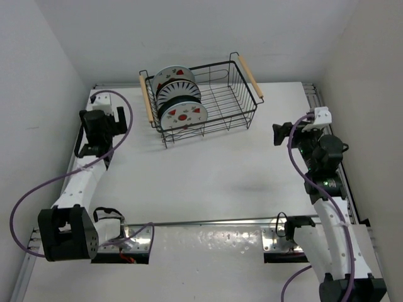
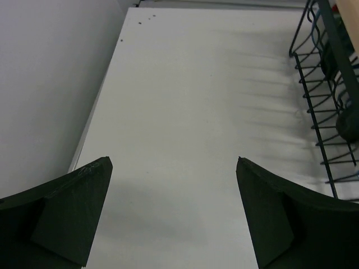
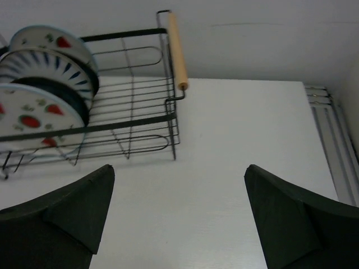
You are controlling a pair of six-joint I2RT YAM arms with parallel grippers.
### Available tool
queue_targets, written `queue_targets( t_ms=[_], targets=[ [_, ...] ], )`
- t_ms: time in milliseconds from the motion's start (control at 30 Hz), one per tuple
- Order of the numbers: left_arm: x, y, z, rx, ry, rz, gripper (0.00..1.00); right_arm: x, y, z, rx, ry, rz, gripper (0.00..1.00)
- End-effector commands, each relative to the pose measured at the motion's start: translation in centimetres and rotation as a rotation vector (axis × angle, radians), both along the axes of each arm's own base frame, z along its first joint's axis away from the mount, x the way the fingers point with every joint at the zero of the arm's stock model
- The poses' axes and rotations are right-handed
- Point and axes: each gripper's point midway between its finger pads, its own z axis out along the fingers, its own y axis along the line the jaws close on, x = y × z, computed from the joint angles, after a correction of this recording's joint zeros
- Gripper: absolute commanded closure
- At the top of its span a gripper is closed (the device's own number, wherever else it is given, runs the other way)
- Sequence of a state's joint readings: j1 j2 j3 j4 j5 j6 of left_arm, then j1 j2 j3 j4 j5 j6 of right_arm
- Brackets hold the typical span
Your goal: Unload the plates from the dish rack
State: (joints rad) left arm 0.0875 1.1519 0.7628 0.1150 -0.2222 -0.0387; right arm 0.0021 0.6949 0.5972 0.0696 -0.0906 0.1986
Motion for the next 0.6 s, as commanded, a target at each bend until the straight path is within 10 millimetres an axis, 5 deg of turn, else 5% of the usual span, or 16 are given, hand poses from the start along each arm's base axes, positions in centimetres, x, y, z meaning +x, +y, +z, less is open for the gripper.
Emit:
queue_targets(
  t_ms=[0,133,167,200,267,300,333,367,400,500,533,567],
  targets=[
    [-1.7,-0.1,0.1,0.034,0.2,-0.084,0.0,-0.8,4.0,-0.3,-0.044,0.108,0.26,0.07],
    [-0.2,-2.5,4.2,0.086,0.23,-0.313,0.0,0.6,4.6,0.0,-0.057,0.201,0.307,0.34],
    [0.7,-3.3,7.5,0.118,0.177,-0.377,0.0,0.9,4.5,-0.1,-0.058,0.22,0.302,0.36],
    [0.8,-4.4,7.3,0.159,0.228,-0.478,0.0,0.9,4.4,-0.5,-0.048,0.248,0.297,0.36],
    [1.2,-8.5,9.1,0.166,0.198,-0.726,0.01,1.6,4.2,-0.8,-0.03,0.276,0.275,0.22],
    [1.8,-10.6,9.9,0.187,0.211,-0.817,0.08,1.7,4.2,-0.9,-0.011,0.283,0.27,0.12],
    [2.3,-12.0,10.3,0.182,0.213,-0.869,0.25,1.8,4.5,-1.1,0.0,0.289,0.282,0.07],
    [2.8,-12.8,10.1,0.168,0.237,-0.886,0.34,1.9,4.7,-1.5,0.018,0.305,0.292,0.07],
    [3.7,-15.8,9.5,0.154,0.289,-0.961,0.43,1.9,4.9,-1.7,0.03,0.314,0.3,0.07],
    [4.8,-19.9,5.5,0.112,0.457,-1.1,0.39,1.7,5.2,-3.0,0.06,0.351,0.303,0.1],
    [5.7,-21.1,7.3,0.12,0.417,-1.13,0.37,1.6,5.3,-3.3,0.062,0.359,0.305,0.11],
    [6.3,-22.2,5.0,0.088,0.483,-1.163,0.37,1.4,5.3,-3.8,0.065,0.372,0.305,0.12]
  ],
)
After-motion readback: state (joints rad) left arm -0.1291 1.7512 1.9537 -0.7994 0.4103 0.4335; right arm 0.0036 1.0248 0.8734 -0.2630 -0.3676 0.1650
